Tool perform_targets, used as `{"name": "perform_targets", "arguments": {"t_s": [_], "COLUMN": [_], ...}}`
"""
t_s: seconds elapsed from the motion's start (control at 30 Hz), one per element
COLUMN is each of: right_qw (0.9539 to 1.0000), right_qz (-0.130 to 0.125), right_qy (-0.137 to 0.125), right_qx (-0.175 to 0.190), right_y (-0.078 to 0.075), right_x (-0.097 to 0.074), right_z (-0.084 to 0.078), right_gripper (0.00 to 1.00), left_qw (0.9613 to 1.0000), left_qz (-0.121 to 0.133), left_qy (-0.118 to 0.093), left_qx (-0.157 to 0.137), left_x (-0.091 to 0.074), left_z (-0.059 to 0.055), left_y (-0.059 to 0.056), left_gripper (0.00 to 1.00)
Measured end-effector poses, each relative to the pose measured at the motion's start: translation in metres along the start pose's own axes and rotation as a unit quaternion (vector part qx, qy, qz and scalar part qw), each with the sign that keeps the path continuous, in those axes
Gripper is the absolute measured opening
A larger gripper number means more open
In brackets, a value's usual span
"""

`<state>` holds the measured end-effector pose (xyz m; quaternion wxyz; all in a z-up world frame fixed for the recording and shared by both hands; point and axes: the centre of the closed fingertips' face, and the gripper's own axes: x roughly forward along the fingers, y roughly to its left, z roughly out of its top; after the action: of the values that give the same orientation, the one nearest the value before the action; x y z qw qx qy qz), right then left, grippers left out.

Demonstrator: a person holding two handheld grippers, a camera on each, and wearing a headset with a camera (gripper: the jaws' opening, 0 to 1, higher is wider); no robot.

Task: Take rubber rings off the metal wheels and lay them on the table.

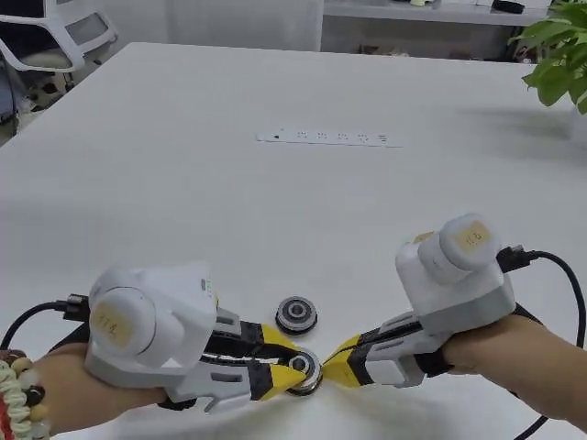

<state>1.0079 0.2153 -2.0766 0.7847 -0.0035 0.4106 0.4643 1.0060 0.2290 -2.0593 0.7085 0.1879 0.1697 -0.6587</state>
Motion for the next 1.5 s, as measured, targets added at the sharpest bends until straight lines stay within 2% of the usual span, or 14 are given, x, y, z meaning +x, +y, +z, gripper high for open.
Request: {"name": "perform_targets", "arguments": {"t_s": [0.07, 0.23, 0.33, 0.37, 0.93, 1.07, 1.1, 1.13, 1.17, 1.2, 1.3, 1.4, 1.43, 1.5], "right_qw": [0.9996, 1.0000, 0.9993, 0.9995, 0.9999, 0.9995, 0.9978, 0.9949, 0.9976, 0.9987, 0.9996, 0.9997, 0.9997, 0.9997], "right_qz": [0.006, 0.000, 0.014, 0.006, 0.006, 0.023, 0.044, 0.067, 0.047, 0.013, 0.013, 0.004, 0.001, 0.001], "right_qy": [-0.012, -0.005, -0.020, -0.013, -0.012, -0.021, -0.049, -0.072, -0.048, -0.038, -0.025, -0.022, -0.023, -0.023], "right_qx": [0.025, 0.007, 0.030, 0.029, 0.008, 0.001, 0.000, 0.024, 0.017, -0.031, -0.004, -0.004, -0.004, 0.003], "right_y": [0.001, 0.002, 0.006, 0.003, 0.014, 0.024, 0.032, 0.041, 0.035, 0.024, 0.021, 0.016, 0.015, 0.014], "right_x": [-0.002, -0.001, -0.002, -0.004, -0.003, -0.001, -0.001, -0.004, -0.004, -0.003, -0.001, -0.003, -0.003, -0.003], "right_z": [0.003, 0.002, 0.007, 0.006, 0.014, 0.021, 0.031, 0.042, 0.036, 0.032, 0.021, 0.020, 0.020, 0.020], "right_gripper": [0.00, 0.00, 0.00, 0.00, 0.00, 0.00, 0.00, 0.00, 0.00, 0.00, 0.00, 0.00, 0.00, 0.00], "left_qw": [1.0000, 1.0000, 1.0000, 1.0000, 1.0000, 1.0000, 1.0000, 1.0000, 1.0000, 1.0000, 1.0000, 0.9999, 0.9998, 0.9997], "left_qz": [0.000, 0.000, 0.000, -0.001, 0.003, 0.005, 0.006, 0.006, 0.007, 0.007, 0.008, 0.009, 0.013, 0.015], "left_qy": [0.000, 0.000, 0.000, 0.000, -0.001, -0.002, -0.002, -0.002, -0.001, -0.001, -0.001, 0.001, 0.007, 0.016], "left_qx": [0.000, 0.001, 0.001, 0.001, -0.001, -0.002, -0.002, -0.002, -0.003, -0.003, -0.003, -0.005, -0.016, -0.012], "left_x": [0.000, 0.000, 0.000, 0.000, 0.000, 0.000, 0.001, 0.001, 0.001, 0.001, 0.001, 0.001, 0.001, 0.003], "left_z": [0.000, -0.001, -0.001, -0.001, -0.001, 0.000, 0.000, 0.000, 0.000, 0.000, 0.001, 0.001, 0.001, 0.002], "left_y": [0.000, 0.000, 0.000, 0.000, 0.000, 0.001, 0.001, 0.001, 0.001, 0.001, 0.001, 0.001, 0.002, 0.001], "left_gripper": [0.07, 0.07, 0.07, 0.07, 0.07, 0.07, 0.07, 0.07, 0.07, 0.07, 0.07, 0.07, 0.07, 0.07]}}
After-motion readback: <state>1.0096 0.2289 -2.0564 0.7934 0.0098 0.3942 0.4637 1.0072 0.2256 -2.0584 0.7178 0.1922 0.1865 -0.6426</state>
